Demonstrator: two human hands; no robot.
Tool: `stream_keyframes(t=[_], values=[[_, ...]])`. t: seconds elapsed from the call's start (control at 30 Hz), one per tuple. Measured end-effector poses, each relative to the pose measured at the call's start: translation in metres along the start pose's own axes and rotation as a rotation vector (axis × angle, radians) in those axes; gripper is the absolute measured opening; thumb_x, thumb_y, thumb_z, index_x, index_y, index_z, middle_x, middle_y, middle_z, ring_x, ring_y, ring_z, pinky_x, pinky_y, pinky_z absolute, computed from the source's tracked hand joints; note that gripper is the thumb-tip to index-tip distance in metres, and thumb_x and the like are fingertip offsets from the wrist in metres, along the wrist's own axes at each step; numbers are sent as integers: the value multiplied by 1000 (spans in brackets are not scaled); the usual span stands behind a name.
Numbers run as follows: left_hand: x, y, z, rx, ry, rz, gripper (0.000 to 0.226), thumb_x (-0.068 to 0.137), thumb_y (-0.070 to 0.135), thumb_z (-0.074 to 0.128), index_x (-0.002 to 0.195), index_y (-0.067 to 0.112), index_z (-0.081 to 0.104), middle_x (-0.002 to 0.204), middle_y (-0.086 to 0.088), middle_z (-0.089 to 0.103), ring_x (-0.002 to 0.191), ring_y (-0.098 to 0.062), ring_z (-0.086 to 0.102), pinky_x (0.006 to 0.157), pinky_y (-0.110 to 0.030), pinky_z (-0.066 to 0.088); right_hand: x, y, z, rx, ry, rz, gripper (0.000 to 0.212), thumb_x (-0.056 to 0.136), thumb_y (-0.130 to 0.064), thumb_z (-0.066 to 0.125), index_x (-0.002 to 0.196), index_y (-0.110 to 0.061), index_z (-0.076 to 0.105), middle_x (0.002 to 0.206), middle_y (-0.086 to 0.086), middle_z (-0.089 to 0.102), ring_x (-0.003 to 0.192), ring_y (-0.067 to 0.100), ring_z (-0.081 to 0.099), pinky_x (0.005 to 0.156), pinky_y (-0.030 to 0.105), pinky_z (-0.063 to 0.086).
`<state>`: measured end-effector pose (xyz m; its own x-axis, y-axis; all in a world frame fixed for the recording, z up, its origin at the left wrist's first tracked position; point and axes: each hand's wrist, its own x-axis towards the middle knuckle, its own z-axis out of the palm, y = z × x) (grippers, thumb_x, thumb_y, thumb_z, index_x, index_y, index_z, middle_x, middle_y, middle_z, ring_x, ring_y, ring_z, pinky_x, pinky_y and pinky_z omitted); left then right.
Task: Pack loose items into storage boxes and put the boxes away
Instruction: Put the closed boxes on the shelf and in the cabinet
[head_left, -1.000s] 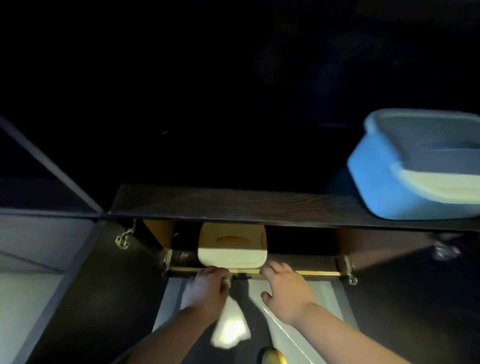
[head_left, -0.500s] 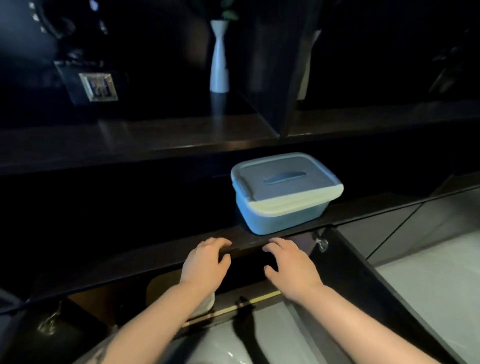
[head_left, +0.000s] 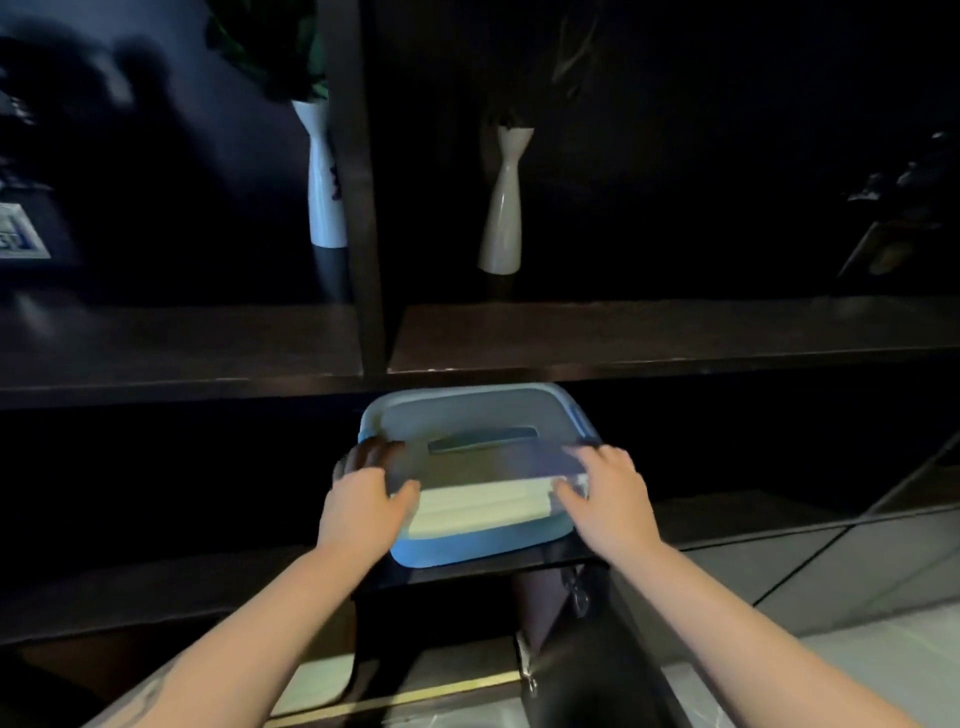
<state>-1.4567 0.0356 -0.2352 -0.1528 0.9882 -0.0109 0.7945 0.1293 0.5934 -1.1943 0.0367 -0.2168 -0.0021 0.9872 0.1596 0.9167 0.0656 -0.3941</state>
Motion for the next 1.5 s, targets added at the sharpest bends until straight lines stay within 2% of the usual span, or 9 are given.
stream_keyframes(t=[0.07, 0.17, 0.37, 0.6, 0.8, 1.0, 1.17, 1.33, 1.5], values=[[6, -3, 8, -53, 0, -74, 49, 88, 35, 58, 130, 10, 52, 143, -12, 40, 134, -33, 31, 108, -39, 33, 23, 14, 3, -137, -69, 65, 50, 92, -45, 52, 133, -17, 51, 111, 11, 63, 112, 31, 52, 94, 38, 40], [12, -9, 14, -165, 41, -90, 74, 85, 30, 64, 147, 14, 28, 154, -6, 21, 138, -31, 25, 112, -38, 30, 53, 30, 15, -69, -215, 159, 68, 91, -49, 52, 150, -27, 25, 130, 14, 58, 117, 33, 56, 95, 35, 44], [23, -10, 18, -496, 81, -233, 78, 81, 14, 72, 146, 16, 30, 151, -10, 26, 134, -31, 37, 112, -38, 33, 90, 52, 49, 553, -268, 374, 83, 85, -35, 69, 151, -30, 19, 153, 10, 34, 135, 30, 39, 111, 47, 32], [38, -28, 32, -720, 138, -320, 68, 70, 14, 81, 122, 44, 49, 130, -10, 54, 117, -28, 56, 102, -45, 45, 105, 58, 64, 725, -137, 424, 70, 89, -31, 65, 149, -26, 28, 150, 11, 37, 133, 31, 40, 111, 51, 31], [32, -16, 31, -829, 204, -302, 70, 72, 0, 78, 130, 26, 50, 127, -2, 52, 113, -15, 54, 78, -13, 50, 101, 64, 65, 755, -84, 394, 73, 80, -25, 77, 142, -19, 40, 140, 8, 47, 128, 28, 46, 108, 42, 37], [25, -2, 22, -959, 188, -325, 68, 76, -16, 67, 135, 11, 47, 119, -6, 52, 102, -21, 54, 61, -11, 53, 77, 61, 61, 900, -12, 411, 69, 76, -12, 79, 137, -15, 47, 118, 1, 53, 110, 17, 52, 95, 29, 42], [-13, -20, 11, -788, 136, -394, 48, 74, 13, 79, 114, 24, 54, 104, -9, 67, 92, -26, 66, 87, -46, 54, 23, 52, 50, 914, -13, 418, 75, 73, -14, 83, 137, -14, 44, 113, 11, 65, 101, 25, 65, 95, 43, 52], [-78, -39, -4, -764, 139, -356, 70, 80, 13, 74, 140, 31, 42, 118, 6, 62, 104, -12, 62, 94, -36, 51, -49, 31, 37, 910, -25, 360, 71, 72, -16, 83, 135, -23, 49, 118, -3, 63, 100, 13, 63, 86, 30, 51], [-148, -64, -17, -666, 152, -347, 75, 81, 16, 73, 142, 37, 37, 130, 7, 53, 117, -15, 54, 102, -39, 45, -115, 16, 37, 912, -63, 348, 73, 62, -29, 86, 124, -45, 51, 124, -11, 60, 111, 13, 61, 95, 44, 51]])
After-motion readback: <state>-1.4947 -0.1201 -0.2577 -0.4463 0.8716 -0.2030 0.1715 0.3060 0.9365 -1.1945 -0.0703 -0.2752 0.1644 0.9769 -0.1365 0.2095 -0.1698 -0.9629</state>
